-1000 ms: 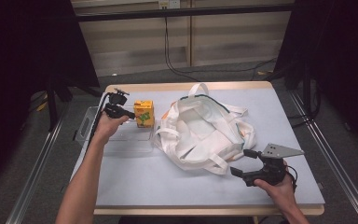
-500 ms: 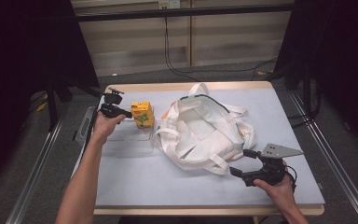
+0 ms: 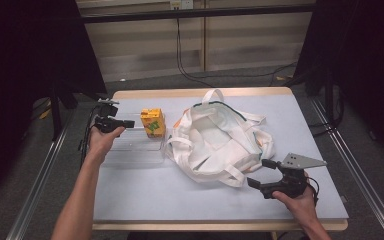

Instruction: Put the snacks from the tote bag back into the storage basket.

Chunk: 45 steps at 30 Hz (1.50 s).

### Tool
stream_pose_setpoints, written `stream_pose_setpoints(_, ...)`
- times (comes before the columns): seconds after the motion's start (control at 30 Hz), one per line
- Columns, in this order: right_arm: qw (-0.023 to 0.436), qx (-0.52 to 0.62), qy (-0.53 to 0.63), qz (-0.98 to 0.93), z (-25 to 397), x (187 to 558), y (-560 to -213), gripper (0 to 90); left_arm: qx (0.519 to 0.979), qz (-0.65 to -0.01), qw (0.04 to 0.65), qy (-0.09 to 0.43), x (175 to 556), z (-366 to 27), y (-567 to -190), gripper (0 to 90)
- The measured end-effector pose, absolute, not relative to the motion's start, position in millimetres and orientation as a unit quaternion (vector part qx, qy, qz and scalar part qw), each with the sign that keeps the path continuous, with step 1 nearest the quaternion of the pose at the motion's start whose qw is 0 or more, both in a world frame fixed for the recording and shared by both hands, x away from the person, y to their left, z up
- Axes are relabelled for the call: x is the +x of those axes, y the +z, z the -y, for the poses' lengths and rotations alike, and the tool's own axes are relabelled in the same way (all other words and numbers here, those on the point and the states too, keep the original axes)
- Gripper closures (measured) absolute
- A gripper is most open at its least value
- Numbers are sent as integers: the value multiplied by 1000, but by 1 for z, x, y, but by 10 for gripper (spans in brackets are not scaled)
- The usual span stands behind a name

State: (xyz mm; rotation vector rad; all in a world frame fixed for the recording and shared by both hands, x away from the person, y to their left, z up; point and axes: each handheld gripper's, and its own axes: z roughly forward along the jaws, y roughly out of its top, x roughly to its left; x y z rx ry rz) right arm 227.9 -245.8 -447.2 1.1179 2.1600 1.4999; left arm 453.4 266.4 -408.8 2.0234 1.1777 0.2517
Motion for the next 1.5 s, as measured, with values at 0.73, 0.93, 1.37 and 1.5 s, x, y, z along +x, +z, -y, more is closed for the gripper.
stream_pose_setpoints(0.73, 152, 391, 522, -742, 248, 226, -445, 110, 783, -381, 466, 156, 375, -278, -399, 588)
stream_pose_setpoints(0.93, 154, 392, 522, -741, 249, 225, -445, 110, 781, -371, 470, 178, 351, -272, -402, 288)
stream_pose_setpoints(1.37, 160, 398, 523, -736, 251, 222, -444, 110, 780, -353, 481, 188, 295, -270, -410, 45)
stream_pose_setpoints(1.5, 161, 398, 523, -736, 252, 221, -444, 110, 777, -357, 485, 186, 276, -272, -418, 30)
